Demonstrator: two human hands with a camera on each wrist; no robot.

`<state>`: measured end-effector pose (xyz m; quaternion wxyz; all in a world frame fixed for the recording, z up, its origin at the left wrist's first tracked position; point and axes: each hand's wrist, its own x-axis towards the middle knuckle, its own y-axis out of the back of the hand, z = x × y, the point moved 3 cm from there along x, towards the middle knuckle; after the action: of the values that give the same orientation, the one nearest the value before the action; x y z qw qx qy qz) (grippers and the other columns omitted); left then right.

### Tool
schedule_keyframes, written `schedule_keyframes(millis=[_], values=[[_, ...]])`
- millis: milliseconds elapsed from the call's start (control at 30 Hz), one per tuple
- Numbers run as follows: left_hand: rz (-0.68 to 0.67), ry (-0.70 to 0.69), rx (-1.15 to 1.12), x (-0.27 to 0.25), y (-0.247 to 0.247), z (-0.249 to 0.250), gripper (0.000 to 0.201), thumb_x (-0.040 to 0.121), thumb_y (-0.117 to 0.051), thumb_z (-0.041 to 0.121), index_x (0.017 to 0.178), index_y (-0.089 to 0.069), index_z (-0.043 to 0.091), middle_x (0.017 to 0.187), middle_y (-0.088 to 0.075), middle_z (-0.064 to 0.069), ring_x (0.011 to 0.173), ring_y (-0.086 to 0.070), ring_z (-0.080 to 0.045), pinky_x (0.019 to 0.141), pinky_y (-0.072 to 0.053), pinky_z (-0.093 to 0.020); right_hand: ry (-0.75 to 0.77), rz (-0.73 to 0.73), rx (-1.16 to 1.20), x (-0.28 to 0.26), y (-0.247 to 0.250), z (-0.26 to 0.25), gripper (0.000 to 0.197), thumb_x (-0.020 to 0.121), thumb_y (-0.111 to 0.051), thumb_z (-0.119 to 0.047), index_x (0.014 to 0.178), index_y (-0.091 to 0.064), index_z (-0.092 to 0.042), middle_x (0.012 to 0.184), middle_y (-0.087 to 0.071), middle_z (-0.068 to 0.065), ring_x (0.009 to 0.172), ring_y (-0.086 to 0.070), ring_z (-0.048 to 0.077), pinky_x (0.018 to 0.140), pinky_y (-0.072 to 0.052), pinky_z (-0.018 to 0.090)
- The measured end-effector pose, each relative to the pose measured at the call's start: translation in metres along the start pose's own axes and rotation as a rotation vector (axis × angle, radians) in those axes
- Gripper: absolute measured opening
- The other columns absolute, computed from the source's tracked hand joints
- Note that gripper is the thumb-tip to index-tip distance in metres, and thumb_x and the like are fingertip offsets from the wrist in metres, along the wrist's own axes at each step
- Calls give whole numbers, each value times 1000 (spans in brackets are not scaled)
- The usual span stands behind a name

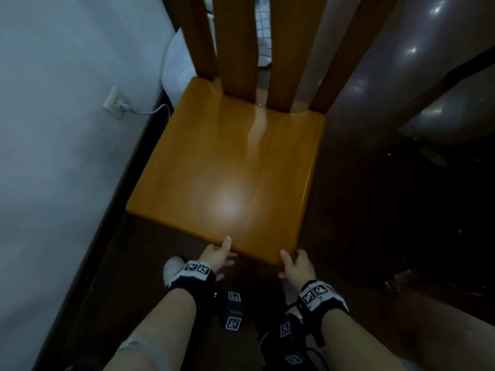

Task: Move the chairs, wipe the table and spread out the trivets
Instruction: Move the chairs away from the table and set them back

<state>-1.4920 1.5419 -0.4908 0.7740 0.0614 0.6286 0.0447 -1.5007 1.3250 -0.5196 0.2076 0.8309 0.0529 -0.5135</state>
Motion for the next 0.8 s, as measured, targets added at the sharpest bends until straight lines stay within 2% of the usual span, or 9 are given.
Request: schedule_keyframes(millis=[133,267,367,433,533,600,667,733,800], values=[[-110,93,-35,-14,-68,-25,86,94,-41,57,152,-4,6,111,-69,9,107,-60,-13,83,-46,-37,-16,61,-57,4,69,29,50,96,-53,-39,133,-39,-8,118,-58,12,86,-66,25,74,-56,39],[-230,161,48,-30,-129,-38,67,98,-31,56,147,-28,11,113,-68,5,99,-60,-14,79,-46,-35,-67,160,-58,1,126,43,47,97,-52,-38,132,-40,-9,115,-58,11,79,-64,20,56,-43,26],[-283,165,167,-41,-140,-43,53,100,-35,49,142,-35,16,110,-67,3,94,-62,-14,69,-48,-32,-112,253,-41,-8,143,51,42,98,-51,-36,129,-43,-9,106,-59,10,82,-63,23,69,-49,34],[-261,113,289,-46,-124,-42,46,101,-40,41,138,-41,13,102,-67,1,85,-62,-15,65,-45,-29,-117,259,-20,-19,137,54,46,97,-51,-38,133,-40,-11,120,-58,13,98,-63,30,87,-51,42],[-178,-29,477,-47,-80,-31,33,100,-40,32,124,-51,11,90,-64,2,73,-59,-13,61,-43,-26,-103,277,-6,-42,114,48,58,98,-51,-35,145,-27,-10,137,-48,18,119,-52,37,90,-43,38],[-55,-122,568,-44,-39,-21,23,99,-43,30,104,-57,12,79,-63,1,60,-58,-13,51,-41,-21,-109,351,72,-56,93,42,62,98,-51,-31,148,-22,-9,141,-47,17,125,-49,37,98,-41,43],[101,-212,657,-41,5,-9,26,98,-47,31,81,-57,13,70,-62,-2,53,-55,-18,50,-41,-21,-118,411,183,-68,66,37,58,99,-50,-28,147,-25,-9,142,-48,12,126,-48,34,101,-39,41],[256,-289,787,-35,49,3,27,96,-49,36,79,-55,16,76,-59,-4,65,-56,-22,62,-43,-26,-154,444,309,-78,31,28,50,99,-49,-27,143,-32,-9,140,-51,9,124,-50,32,98,-40,37],[375,-327,853,-27,89,12,25,92,-51,44,95,-53,20,92,-59,-4,80,-57,-24,68,-42,-28,-217,447,414,-81,-10,20,48,98,-50,-30,139,-36,-8,133,-56,12,119,-54,32,93,-42,36]])
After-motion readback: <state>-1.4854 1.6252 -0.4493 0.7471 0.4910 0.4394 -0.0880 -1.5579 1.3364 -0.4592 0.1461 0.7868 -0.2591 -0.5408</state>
